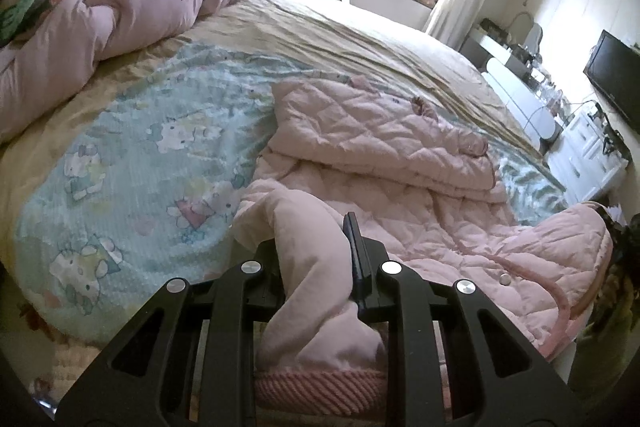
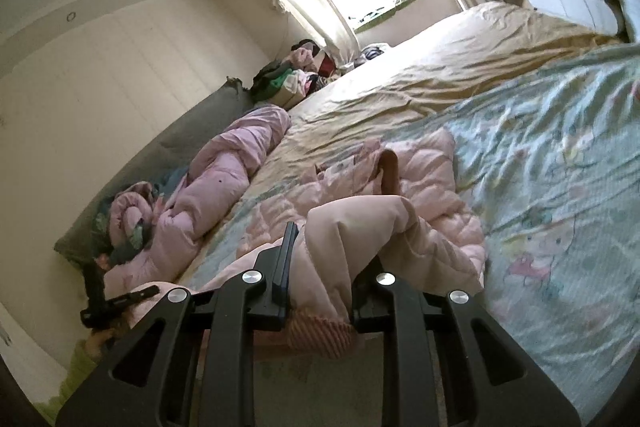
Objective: Fold large clothes
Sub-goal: 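Grasp the hem with the right gripper while the left gripper holds it, then lift the hem with both grippers and fold it toward the collar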
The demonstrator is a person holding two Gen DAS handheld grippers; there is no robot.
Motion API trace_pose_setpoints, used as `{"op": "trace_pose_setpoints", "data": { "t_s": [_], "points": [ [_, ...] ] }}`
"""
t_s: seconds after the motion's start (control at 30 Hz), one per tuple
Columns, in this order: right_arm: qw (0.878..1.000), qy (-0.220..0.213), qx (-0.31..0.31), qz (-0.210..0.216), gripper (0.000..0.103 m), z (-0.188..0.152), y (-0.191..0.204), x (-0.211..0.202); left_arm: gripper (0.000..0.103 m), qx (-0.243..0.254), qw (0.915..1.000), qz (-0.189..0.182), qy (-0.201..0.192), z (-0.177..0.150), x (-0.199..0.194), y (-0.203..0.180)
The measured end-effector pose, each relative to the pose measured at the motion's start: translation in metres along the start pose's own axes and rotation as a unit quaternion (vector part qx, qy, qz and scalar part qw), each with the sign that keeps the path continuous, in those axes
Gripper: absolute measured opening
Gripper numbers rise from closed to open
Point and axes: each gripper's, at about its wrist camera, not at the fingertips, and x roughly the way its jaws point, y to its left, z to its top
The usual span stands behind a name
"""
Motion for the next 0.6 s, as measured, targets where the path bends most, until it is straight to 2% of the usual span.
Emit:
{"op": "trace_pose_setpoints", "data": {
  "t_s": [0.6],
  "points": [
    [0.999,-0.036,0.004,-0.030,0.020,0.040,0.004,0.026,0.015,0.000,0.9995,-0.011,-0.030,0.040,0.006,0.002]
  ]
}}
